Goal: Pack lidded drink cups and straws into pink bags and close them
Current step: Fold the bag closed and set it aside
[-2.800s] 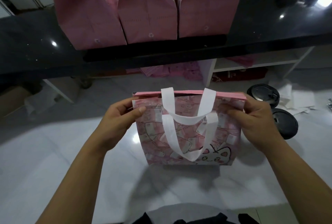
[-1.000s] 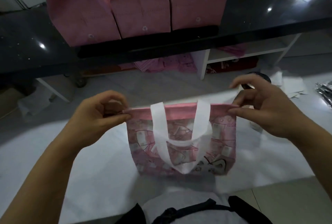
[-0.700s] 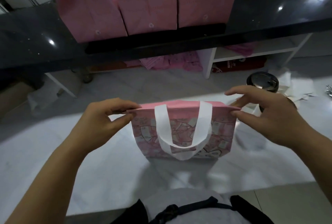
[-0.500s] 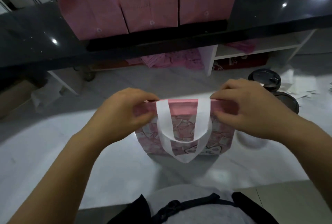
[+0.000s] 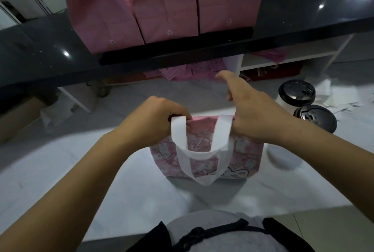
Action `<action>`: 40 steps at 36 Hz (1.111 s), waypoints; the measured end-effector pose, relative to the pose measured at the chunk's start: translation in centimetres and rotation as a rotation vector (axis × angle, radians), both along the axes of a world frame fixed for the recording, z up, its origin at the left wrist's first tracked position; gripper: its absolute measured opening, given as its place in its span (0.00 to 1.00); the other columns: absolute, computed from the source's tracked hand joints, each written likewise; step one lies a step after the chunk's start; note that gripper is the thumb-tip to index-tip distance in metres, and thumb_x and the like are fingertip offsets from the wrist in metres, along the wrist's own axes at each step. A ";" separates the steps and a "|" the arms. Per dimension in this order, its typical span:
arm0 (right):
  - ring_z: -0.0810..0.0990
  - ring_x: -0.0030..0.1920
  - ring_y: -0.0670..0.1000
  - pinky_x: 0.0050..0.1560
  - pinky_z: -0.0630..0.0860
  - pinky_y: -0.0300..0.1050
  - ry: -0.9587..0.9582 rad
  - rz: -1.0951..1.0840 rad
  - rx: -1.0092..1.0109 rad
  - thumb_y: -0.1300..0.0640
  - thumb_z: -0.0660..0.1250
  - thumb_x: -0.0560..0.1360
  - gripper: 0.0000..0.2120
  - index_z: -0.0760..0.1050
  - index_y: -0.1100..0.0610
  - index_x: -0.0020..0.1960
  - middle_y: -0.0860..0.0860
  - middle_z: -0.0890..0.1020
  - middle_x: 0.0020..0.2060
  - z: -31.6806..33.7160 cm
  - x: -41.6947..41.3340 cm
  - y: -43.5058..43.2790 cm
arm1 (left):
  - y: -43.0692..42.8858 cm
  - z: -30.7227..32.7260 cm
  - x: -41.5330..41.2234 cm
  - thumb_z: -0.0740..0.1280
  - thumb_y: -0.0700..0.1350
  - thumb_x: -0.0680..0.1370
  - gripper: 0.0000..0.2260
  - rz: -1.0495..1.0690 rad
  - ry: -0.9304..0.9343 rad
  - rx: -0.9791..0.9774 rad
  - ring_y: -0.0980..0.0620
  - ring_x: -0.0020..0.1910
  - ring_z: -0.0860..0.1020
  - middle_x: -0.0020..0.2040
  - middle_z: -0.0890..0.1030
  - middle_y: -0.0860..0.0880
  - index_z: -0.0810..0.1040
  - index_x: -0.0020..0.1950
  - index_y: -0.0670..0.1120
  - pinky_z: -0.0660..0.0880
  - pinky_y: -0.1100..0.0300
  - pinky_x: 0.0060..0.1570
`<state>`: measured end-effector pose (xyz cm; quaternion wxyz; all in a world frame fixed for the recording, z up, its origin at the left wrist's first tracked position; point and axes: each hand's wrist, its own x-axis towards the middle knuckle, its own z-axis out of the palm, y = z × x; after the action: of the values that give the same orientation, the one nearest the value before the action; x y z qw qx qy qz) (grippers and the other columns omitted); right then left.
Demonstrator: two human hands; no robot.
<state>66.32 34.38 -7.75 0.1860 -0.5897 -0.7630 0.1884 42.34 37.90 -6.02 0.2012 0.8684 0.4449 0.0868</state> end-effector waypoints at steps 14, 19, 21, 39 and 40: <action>0.79 0.39 0.52 0.37 0.71 0.42 -0.341 0.206 0.088 0.51 0.67 0.77 0.06 0.83 0.48 0.46 0.46 0.83 0.36 -0.7 0.5 -0.7 | 0.4 -0.3 -2.1 0.75 0.50 0.74 0.08 -0.040 -0.038 -0.116 0.68 0.44 0.80 0.40 0.81 0.70 0.86 0.52 0.58 0.76 0.74 0.39; 0.81 0.41 0.43 0.40 0.79 0.45 -0.054 0.157 -0.046 0.32 0.60 0.71 0.19 0.81 0.40 0.53 0.40 0.84 0.41 -0.2 3.0 -1.2 | 0.4 -0.6 -4.4 0.72 0.52 0.74 0.13 0.032 -0.129 -0.128 0.71 0.49 0.79 0.44 0.79 0.78 0.81 0.55 0.67 0.76 0.76 0.40; 0.82 0.45 0.39 0.44 0.80 0.45 0.076 0.165 -0.127 0.27 0.61 0.70 0.21 0.80 0.36 0.54 0.36 0.84 0.44 -0.5 4.6 -1.4 | 0.3 -0.9 -5.8 0.72 0.50 0.75 0.14 0.069 -0.144 -0.146 0.70 0.51 0.79 0.47 0.80 0.76 0.80 0.55 0.70 0.78 0.72 0.43; 0.78 0.56 0.34 0.52 0.77 0.32 0.228 0.180 -0.067 0.32 0.56 0.74 0.16 0.70 0.26 0.61 0.23 0.78 0.52 -3.0 6.6 -2.6 | -1.3 -2.0 -7.5 0.64 0.53 0.74 0.11 0.171 -0.251 -0.206 0.67 0.50 0.81 0.45 0.82 0.73 0.79 0.52 0.67 0.76 0.76 0.46; 0.78 0.56 0.32 0.51 0.76 0.30 0.246 0.168 -0.085 0.32 0.57 0.73 0.15 0.71 0.23 0.59 0.22 0.78 0.51 -2.8 6.6 -2.6 | -1.4 -1.9 -7.6 0.64 0.53 0.74 0.11 0.174 -0.252 -0.210 0.66 0.51 0.81 0.46 0.82 0.72 0.80 0.52 0.68 0.76 0.75 0.46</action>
<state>72.88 31.78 -10.60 0.2365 -0.5037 -0.7725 0.3061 34.74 36.52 -7.95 0.3364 0.7832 0.4962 0.1650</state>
